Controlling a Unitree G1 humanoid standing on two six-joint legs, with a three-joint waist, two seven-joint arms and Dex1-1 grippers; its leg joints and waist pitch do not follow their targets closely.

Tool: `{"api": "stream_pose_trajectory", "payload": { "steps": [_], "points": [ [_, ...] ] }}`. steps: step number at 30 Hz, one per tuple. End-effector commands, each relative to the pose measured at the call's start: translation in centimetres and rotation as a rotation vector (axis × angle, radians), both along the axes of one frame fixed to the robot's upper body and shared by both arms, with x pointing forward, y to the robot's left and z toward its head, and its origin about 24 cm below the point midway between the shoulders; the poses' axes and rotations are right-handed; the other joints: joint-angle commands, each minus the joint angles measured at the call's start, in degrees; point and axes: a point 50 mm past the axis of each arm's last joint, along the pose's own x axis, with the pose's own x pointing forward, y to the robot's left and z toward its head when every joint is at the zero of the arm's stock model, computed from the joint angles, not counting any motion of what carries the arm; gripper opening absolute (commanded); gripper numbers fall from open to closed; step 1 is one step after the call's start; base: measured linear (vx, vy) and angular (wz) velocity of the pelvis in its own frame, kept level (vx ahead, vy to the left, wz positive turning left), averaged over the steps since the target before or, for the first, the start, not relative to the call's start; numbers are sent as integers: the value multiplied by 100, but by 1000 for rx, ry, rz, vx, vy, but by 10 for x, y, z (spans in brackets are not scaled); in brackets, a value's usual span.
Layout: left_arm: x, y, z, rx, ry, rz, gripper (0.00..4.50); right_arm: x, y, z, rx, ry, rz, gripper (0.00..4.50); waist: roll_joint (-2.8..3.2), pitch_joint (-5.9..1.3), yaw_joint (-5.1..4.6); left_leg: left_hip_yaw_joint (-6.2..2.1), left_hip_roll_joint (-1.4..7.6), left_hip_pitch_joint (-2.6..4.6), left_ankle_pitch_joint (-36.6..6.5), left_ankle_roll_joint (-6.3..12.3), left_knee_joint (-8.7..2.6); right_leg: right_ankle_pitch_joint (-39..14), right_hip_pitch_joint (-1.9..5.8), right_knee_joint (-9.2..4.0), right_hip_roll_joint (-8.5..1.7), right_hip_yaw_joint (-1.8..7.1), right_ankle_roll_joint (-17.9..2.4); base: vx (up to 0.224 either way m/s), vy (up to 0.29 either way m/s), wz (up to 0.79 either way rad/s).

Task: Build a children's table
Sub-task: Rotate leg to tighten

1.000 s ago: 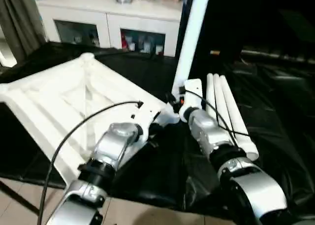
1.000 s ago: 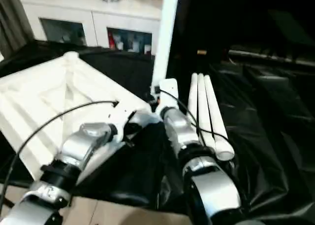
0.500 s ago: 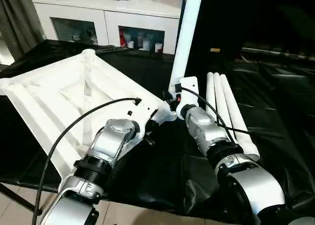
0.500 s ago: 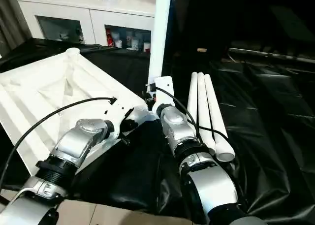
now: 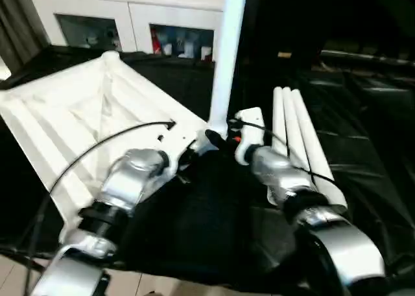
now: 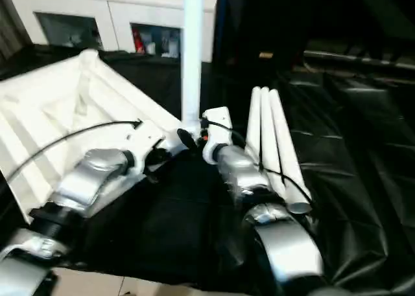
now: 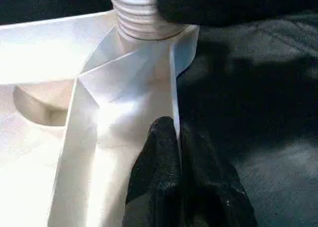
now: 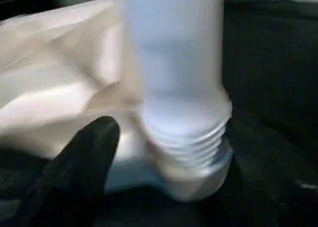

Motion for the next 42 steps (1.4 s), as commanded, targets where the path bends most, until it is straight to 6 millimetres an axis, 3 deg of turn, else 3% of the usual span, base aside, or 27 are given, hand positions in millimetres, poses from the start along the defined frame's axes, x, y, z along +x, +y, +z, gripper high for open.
{"api": "stream_pose_trajectory", "payload": {
  "steps": [1,3,4,5,7,9,12,13,15,16,21,26,32,39,42],
  "points": [
    [-6,4,-7,33,20,-61,0,-5,2,7,-15,-67,121,408,53,-389,19,3,183,-28,736,999,-210,1712,430,-179,-442,362,-1502,0,0,0],
    [-14,5,-3,17,4,-208,0,-12,-10,9,-44,-119,206,408,43,-371,32,-4,207,-30,546,1081,-220,1372,441,-212,-466,358,-1506,0,0,0],
    [-16,5,-3,11,9,-237,0,-14,-13,9,-48,-125,217,408,45,-373,34,-1,231,-12,464,1046,-229,1198,428,-215,-475,363,-1523,0,0,0],
    [-25,7,0,-10,36,-348,0,-19,-22,11,-51,-132,275,408,95,-366,42,5,247,15,384,995,-229,1073,403,-224,-464,369,-1543,0,0,0],
    [-29,9,1,-18,49,-389,0,-21,-26,12,-57,-134,306,408,88,-358,55,19,253,45,294,914,-237,1022,384,-217,-445,373,-1612,0,0,0],
    [-31,11,3,-29,66,-417,0,-25,-30,12,-77,-143,333,408,133,-335,94,54,279,62,49,804,-248,804,355,-234,-441,382,-1643,0,0,0],
    [-36,13,5,-50,81,-470,0,-31,-35,12,-107,-149,370,408,118,-315,134,91,302,60,-314,492,-278,426,372,-259,-438,391,-1510,0,0,0],
    [-37,13,7,-55,84,-491,0,-34,-37,11,-120,-151,389,408,148,-308,129,94,291,53,-426,386,-293,339,371,-261,-437,402,-1463,0,0,0],
    [-39,13,8,-62,82,-520,0,-41,-38,10,-130,-150,429,408,116,-314,137,114,274,71,-518,302,-289,350,365,-269,-428,425,-1406,0,0,0],
    [-39,13,8,-62,83,-520,0,-41,-38,10,-130,-150,429,408,102,-301,131,109,255,26,-556,288,-295,272,397,-275,-427,431,-1354,0,0,0],
    [-41,15,7,-65,93,-529,0,-53,-41,3,-175,-130,502,408,102,-313,125,104,242,13,-472,289,-276,165,405,-282,-435,439,-1251,0,0,0],
    [-42,15,6,-69,98,-532,0,-54,-44,1,-210,-132,491,408,113,-334,118,102,234,22,-267,357,-249,474,392,-243,-411,427,-1338,0,0,0],
    [-43,15,6,-74,99,-531,0,-51,-42,3,-179,-125,468,408,96,-336,121,102,229,13,-295,383,-245,486,406,-238,-411,425,-1367,0,0,0],
    [-43,15,5,-76,109,-533,0,-50,-39,2,-170,-114,473,342,91,-343,126,102,229,16,-239,385,-234,545,403,-223,-411,425,-1369,0,0,0],
    [-44,16,5,-76,111,-532,0,-50,-38,2,-167,-112,473,334,97,-341,130,101,228,15,-265,383,-232,513,403,-222,-413,425,-1371,0,0,0]
  ]
}}
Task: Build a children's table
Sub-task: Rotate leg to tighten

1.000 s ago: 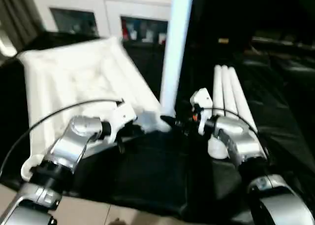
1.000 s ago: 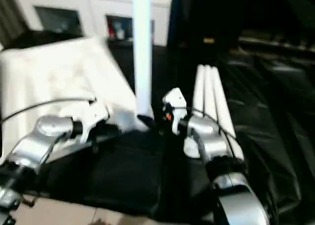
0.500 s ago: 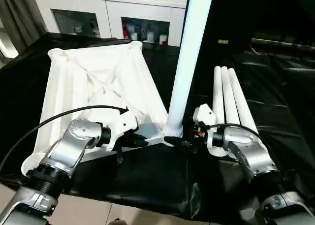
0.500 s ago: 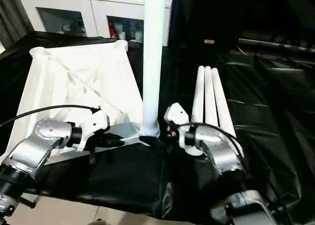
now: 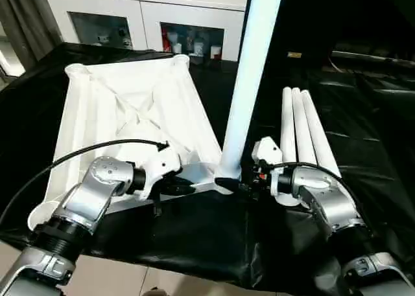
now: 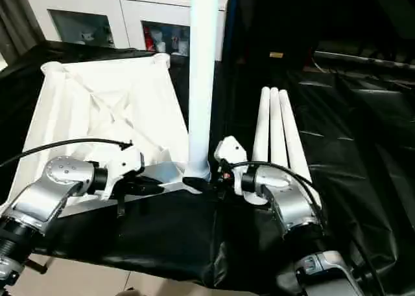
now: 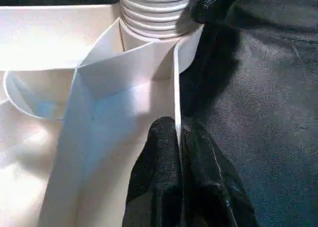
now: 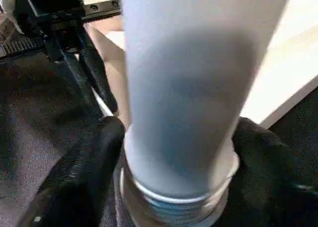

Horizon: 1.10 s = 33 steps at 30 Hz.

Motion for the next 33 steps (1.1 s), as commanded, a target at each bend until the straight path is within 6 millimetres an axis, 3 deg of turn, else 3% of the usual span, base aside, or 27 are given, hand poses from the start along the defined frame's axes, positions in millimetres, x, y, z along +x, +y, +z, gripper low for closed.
{"api": "stream_pose_trajectory", "payload": {
  "steps": [1,4,15,18,20,23,25,26,29,33],
  "points": [
    [-2,-8,9,-35,-33,-55,0,3,2,3,2,1,4,316,49,-378,-10,-33,157,-9,-266,358,-350,479,403,-304,-415,368,-1362,0,0,0],
    [-2,-8,9,-33,-32,-54,0,3,2,2,3,2,3,286,54,-384,-8,-37,157,-8,-248,347,-344,488,403,-295,-414,368,-1356,0,0,0],
    [-2,-7,7,-27,-30,-51,0,0,2,-5,-14,14,-2,274,56,-391,-12,-37,151,-14,-211,369,-333,539,409,-288,-410,362,-1375,0,0,0],
    [3,-8,4,-16,-31,16,0,4,-2,-18,-15,73,-140,274,61,-378,-24,-38,156,-12,-289,326,-346,413,403,-304,-411,360,-1365,0,0,0],
    [17,-14,-1,-12,-59,145,0,12,-2,-32,34,165,-361,274,49,-353,-59,-46,163,15,-569,151,-386,-194,407,-371,-435,366,-1284,0,0,0],
    [27,-23,-3,-38,-67,248,0,15,1,-42,51,220,-499,272,58,-337,-60,-44,151,46,-842,-12,-406,-932,386,-462,-450,369,-1086,0,0,0],
    [35,-30,-5,-36,-80,325,0,18,4,-47,34,238,-589,272,64,-310,-77,-50,148,34,-923,-69,-425,-1128,368,-490,-440,369,-993,0,0,0],
    [43,-38,-7,-29,-94,418,0,22,9,-52,15,254,-692,272,95,-292,-93,-41,138,78,-1097,-154,-427,-1427,337,-542,-442,373,-931,0,0,0],
    [51,-52,-9,-38,-97,544,0,25,18,-56,-18,280,-811,272,83,-263,-95,-58,117,140,-1506,-188,-445,-2301,308,-654,-461,356,-685,0,0,0],
    [55,-74,-9,-20,-144,584,0,34,35,-51,-47,270,-907,272,60,-309,-75,-68,117,90,-1212,-113,-440,-1872,329,-606,-454,367,-658,0,0,0]
  ]
}}
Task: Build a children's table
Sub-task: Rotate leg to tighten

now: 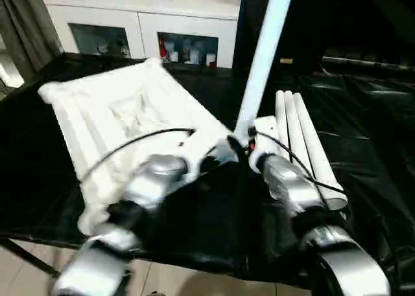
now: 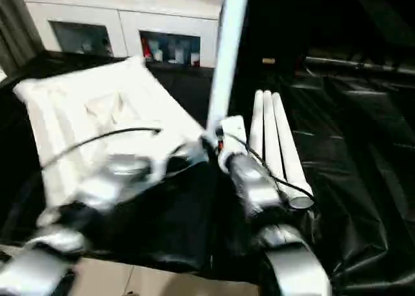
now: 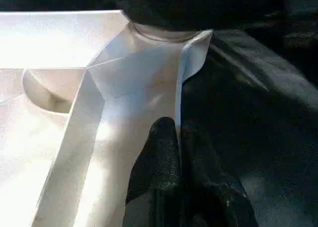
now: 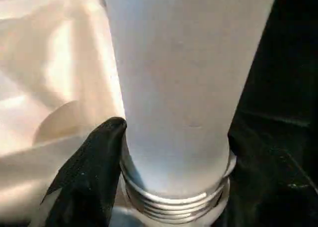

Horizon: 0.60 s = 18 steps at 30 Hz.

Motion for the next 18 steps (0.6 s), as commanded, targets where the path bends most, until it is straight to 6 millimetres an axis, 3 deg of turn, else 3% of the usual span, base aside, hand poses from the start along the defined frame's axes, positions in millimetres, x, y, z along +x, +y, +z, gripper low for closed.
{"api": "stream_pose_trajectory", "payload": {
  "steps": [1,4,7,9,12,14,15,18],
  "points": [
    [10,8,8,19,-66,109,0,-18,8,-34,-11,168,7,272,16,-311,1,-67,126,-58,-1131,-16,-438,-1714,240,-569,-456,351,-700,0,0,0],
    [8,8,6,35,-65,84,0,-16,15,-30,12,153,53,272,19,-316,7,-61,132,-72,-1016,51,-437,-1375,239,-534,-447,351,-769,0,0,0],
    [7,14,4,55,-63,72,0,-14,20,-24,24,112,109,342,30,-304,2,-56,140,-60,-1152,71,-448,-1459,226,-552,-458,348,-834,0,0,0],
    [5,22,3,66,-59,56,0,-10,21,-16,30,61,130,351,17,-296,-35,-73,136,-93,-1245,87,-467,-1666,246,-565,-468,342,-777,0,0,0],
    [4,32,3,81,-55,41,0,-5,17,-5,35,6,186,377,2,-318,-93,-78,133,-123,-1050,121,-452,-1440,271,-537,-461,343,-828,0,0,0],
    [2,40,4,100,-61,10,0,-3,13,3,18,-38,244,390,12,-347,-90,-62,140,-140,-704,230,-411,-935,277,-480,-460,351,-976,0,0,0],
    [1,44,4,103,-61,-15,0,-2,10,7,15,-59,292,393,-31,-375,-96,-56,132,-178,-472,318,-385,-560,303,-431,-441,347,-1043,0,0,0],
    [-2,50,5,99,-68,-65,0,-5,4,12,14,-84,386,401,6,-389,-71,-49,135,-179,-146,529,-346,179,276,-351,-415,339,-1222,0,0,0]
  ]
}}
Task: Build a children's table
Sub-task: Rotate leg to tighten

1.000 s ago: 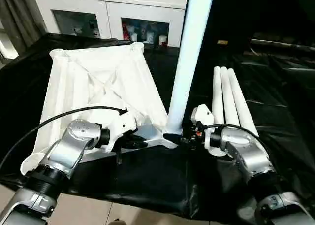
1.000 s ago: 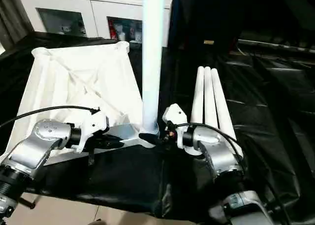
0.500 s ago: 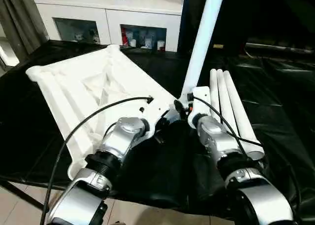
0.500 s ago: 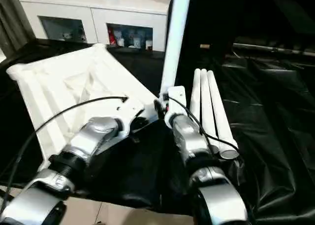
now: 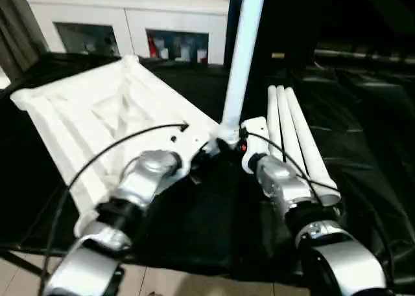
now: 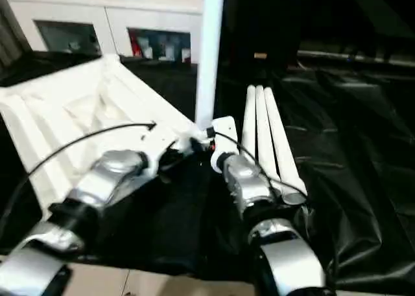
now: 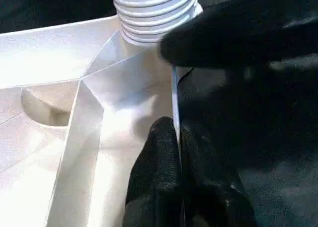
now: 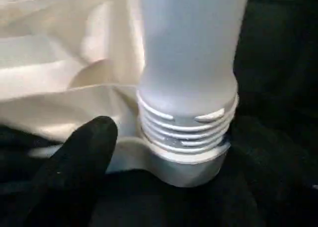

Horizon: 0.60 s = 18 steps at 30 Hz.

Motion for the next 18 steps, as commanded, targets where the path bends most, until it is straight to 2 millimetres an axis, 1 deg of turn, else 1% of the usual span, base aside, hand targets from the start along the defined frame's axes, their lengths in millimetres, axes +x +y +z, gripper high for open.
{"api": "stream_pose_trajectory", "payload": {
  "steps": [1,2,3,4,5,6,8,9,10,11,14,15,16,18],
  "points": [
    [-6,8,-6,21,12,-46,0,-2,1,10,3,-42,118,401,-1,-393,44,-32,126,-64,-197,545,-318,320,394,-339,-426,344,-1265,0,0,0],
    [-8,12,-5,20,9,-80,0,-5,-2,11,-4,-51,178,401,2,-396,56,-31,135,-54,-219,590,-315,389,397,-332,-437,344,-1299,0,0,0],
    [-12,17,-4,24,9,-129,0,-9,-7,11,-23,-58,258,401,9,-383,52,-35,143,-62,-280,603,-323,325,405,-344,-441,338,-1319,0,0,0],
    [-18,20,-2,14,25,-183,0,-14,-12,12,-36,-55,325,401,7,-384,64,-35,149,-54,-317,613,-321,285,411,-350,-444,336,-1310,0,0,0],
    [-21,22,-1,5,37,-219,0,-17,-15,12,-42,-51,364,401,14,-384,68,-32,169,-48,-333,609,-324,290,401,-341,-449,347,-1308,0,0,0],
    [-26,23,0,5,47,-271,0,-20,-17,11,-55,-50,397,401,14,-375,67,-27,167,-43,-360,604,-325,265,393,-347,-434,345,-1319,0,0,0],
    [-33,26,2,11,65,-332,0,-23,-21,11,-76,-47,436,401,22,-367,83,-16,180,-27,-460,536,-336,87,380,-354,-434,344,-1350,0,0,0],
    [-33,26,2,11,65,-332,0,-23,-21,11,-76,-47,436,401,22,-363,84,-13,179,-21,-478,517,-341,35,373,-360,-434,347,-1352,0,0,0],
    [-37,28,3,10,82,-363,0,-26,-22,12,-85,-46,462,401,18,-346,87,-7,180,-11,-591,461,-350,-138,361,-382,-439,353,-1358,0,0,0],
    [-38,28,4,3,87,-373,0,-26,-22,12,-85,-46,472,401,24,-339,109,-3,186,12,-683,409,-355,-270,352,-391,-444,365,-1338,0,0,0],
    [-40,29,6,-12,91,-388,0,-30,-20,15,-87,-49,513,401,33,-334,155,-4,197,37,-747,313,-372,-398,330,-397,-438,371,-1272,0,0,0],
    [-41,29,6,-10,91,-394,0,-31,-19,17,-85,-55,530,401,31,-334,161,-4,192,37,-754,301,-373,-397,331,-398,-433,369,-1265,0,0,0],
    [-42,30,6,-9,91,-400,0,-32,-18,17,-84,-59,541,401,22,-335,164,-13,188,14,-738,277,-376,-368,353,-386,-438,372,-1229,0,0,0],
    [-43,30,6,-11,97,-406,0,-33,-17,17,-77,-50,557,401,13,-349,161,-17,173,1,-636,267,-368,-229,367,-373,-438,372,-1212,0,0,0]
  ]
}}
